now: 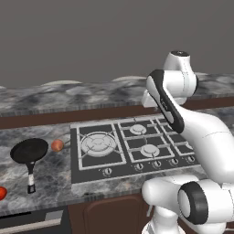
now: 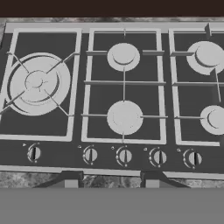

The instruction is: Place the pan on the front left burner on the stove. Then place the tomato and the onion in the pan and turn on the front left burner.

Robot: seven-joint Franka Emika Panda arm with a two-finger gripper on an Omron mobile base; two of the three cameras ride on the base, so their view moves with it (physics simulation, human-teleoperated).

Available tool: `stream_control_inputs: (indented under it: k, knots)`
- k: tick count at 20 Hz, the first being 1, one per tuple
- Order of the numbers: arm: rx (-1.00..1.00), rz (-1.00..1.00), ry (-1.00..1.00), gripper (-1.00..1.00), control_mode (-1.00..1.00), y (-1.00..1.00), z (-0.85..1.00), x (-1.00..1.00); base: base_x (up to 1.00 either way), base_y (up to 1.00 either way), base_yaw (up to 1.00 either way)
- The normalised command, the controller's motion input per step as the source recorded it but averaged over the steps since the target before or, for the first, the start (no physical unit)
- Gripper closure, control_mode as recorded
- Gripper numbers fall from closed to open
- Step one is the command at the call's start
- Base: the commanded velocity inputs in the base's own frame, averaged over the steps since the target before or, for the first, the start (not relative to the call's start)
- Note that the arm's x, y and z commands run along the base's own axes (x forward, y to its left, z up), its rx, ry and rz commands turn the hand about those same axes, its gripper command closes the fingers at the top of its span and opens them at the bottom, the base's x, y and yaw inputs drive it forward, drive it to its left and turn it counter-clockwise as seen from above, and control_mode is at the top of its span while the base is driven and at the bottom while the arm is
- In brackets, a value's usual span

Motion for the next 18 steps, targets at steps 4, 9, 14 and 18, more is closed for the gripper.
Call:
stream_control_inputs:
  k: [4, 9, 14, 18]
  knots:
    - [0.00, 0.00, 0.01, -1.00, -1.00, 0.09, 0.00, -0.03, 0.00, 0.00, 0.00]
    - [0.00, 0.00, 0.01, -1.00, -1.00, 0.33, 0.00, -0.01, 0.00, 0.00, 0.00]
    - [0.00, 0.00, 0.02, -1.00, -1.00, 0.41, 0.00, 0.00, 0.00, 0.00, 0.00]
    - [0.00, 0.00, 0.03, -1.00, -1.00, 0.45, -0.02, 0.00, 0.00, 0.00, 0.00]
